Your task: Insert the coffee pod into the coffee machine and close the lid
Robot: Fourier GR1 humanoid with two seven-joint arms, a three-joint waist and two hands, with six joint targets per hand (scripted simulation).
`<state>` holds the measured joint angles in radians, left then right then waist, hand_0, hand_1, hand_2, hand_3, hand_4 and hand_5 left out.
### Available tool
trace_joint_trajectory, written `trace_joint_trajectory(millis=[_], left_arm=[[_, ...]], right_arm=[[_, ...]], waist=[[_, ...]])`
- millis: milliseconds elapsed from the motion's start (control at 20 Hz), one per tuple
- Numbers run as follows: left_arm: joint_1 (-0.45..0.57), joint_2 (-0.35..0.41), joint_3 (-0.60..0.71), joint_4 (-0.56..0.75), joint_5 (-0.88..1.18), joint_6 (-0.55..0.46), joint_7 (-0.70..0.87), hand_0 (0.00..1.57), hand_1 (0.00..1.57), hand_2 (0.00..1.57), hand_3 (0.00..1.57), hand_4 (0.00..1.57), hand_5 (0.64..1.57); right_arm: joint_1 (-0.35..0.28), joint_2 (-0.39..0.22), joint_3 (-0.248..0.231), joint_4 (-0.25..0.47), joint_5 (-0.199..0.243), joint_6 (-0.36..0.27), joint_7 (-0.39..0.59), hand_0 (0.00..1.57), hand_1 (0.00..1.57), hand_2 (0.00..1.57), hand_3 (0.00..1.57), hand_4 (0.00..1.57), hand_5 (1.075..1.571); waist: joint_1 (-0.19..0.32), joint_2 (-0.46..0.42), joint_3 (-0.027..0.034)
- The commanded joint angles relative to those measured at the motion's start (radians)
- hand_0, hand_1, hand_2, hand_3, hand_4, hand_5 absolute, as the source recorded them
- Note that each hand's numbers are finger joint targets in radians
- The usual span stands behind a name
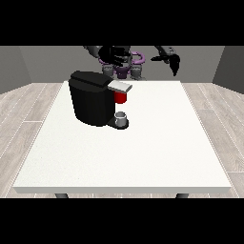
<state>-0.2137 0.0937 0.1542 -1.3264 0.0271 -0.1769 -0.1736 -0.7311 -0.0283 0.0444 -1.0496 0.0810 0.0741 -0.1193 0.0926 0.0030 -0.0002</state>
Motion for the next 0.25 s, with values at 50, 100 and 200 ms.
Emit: trace_joint_trajectory(millis=[50, 100, 200], left_arm=[[0.016, 0.002, 0.026, 0.03, 0.022, 0.001, -0.017, 0.0, 0.0, 0.0, 0.0, 0.19, 1.571], [0.034, -0.001, 0.014, 0.018, 0.011, 0.01, 0.006, 0.0, 0.0, 0.0, 0.0, 0.19, 1.571], [0.067, -0.02, 0.007, 0.049, -0.027, 0.051, -0.028, 0.0, 0.0, 0.0, 0.0, 0.19, 1.571]], right_arm=[[0.19, 0.027, 0.062, -0.083, -0.13, 0.009, -0.072, 0.0, 0.0, 0.0, 0.0, 0.29, 1.571], [0.243, 0.027, 0.086, -0.089, -0.139, -0.019, -0.063, 0.0, 0.0, 0.0, 0.0, 0.28, 1.571], [0.343, 0.028, 0.133, -0.12, -0.17, -0.055, -0.082, 0.0, 0.0, 0.0, 0.0, 0.16, 1.571]], waist=[[-0.071, -0.071, 0.0004], [-0.068, -0.106, 0.0005], [-0.111, -0.121, 0.0004]])
